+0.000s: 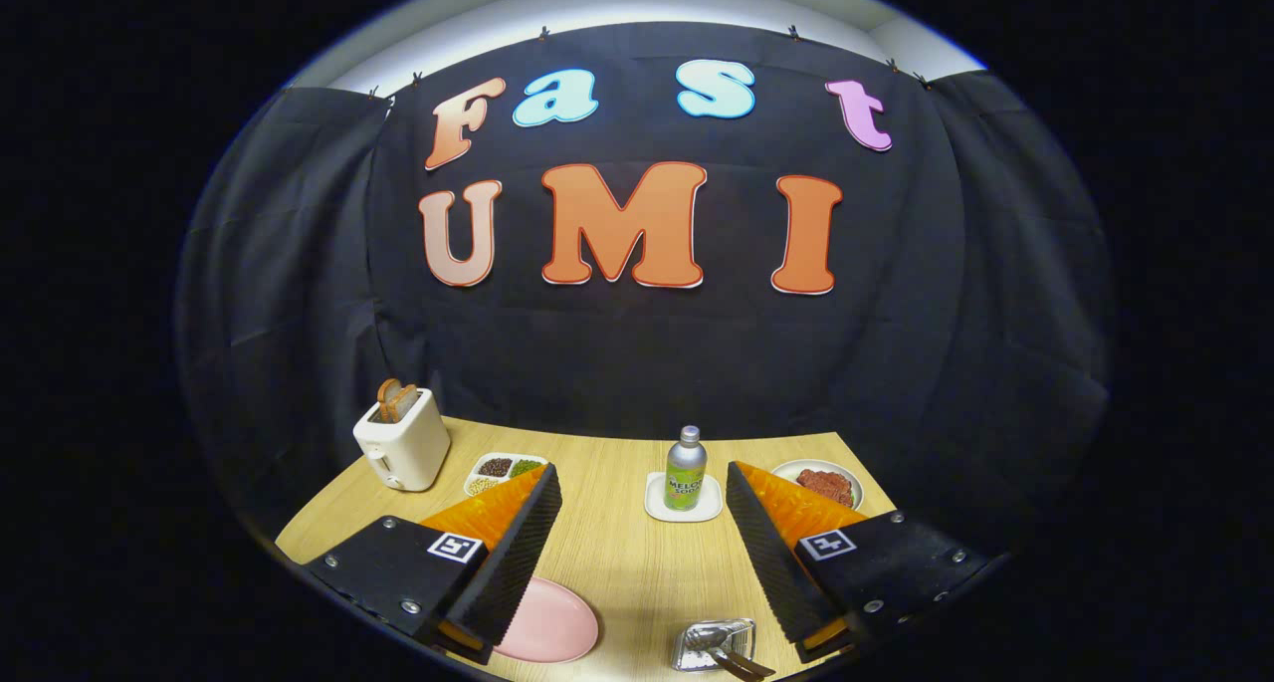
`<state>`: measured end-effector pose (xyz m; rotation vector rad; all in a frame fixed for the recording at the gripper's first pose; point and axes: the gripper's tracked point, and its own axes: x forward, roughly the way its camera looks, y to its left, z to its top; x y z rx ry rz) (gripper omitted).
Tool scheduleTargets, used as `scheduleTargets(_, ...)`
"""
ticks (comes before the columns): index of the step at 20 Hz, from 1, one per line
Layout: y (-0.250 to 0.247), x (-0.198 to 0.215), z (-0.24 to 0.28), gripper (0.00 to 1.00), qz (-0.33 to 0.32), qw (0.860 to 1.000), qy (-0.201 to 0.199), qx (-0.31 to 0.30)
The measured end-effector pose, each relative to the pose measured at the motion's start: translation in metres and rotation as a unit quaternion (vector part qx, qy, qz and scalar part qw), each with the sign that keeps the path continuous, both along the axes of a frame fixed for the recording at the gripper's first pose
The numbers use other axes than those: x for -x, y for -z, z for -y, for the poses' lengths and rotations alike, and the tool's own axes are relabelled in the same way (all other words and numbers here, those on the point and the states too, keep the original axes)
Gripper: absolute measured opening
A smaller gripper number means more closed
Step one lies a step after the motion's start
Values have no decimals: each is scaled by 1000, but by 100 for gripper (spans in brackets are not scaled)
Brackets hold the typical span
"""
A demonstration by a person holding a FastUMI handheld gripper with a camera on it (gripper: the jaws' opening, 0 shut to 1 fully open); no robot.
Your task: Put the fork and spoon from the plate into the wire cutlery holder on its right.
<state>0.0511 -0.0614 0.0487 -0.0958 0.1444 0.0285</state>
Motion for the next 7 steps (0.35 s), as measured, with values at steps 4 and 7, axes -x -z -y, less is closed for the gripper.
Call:
scheduleTargets(4,0,2,3,99,0,1000,2,7)
scheduleTargets(7,0,4,4,99,0,1000,1,4)
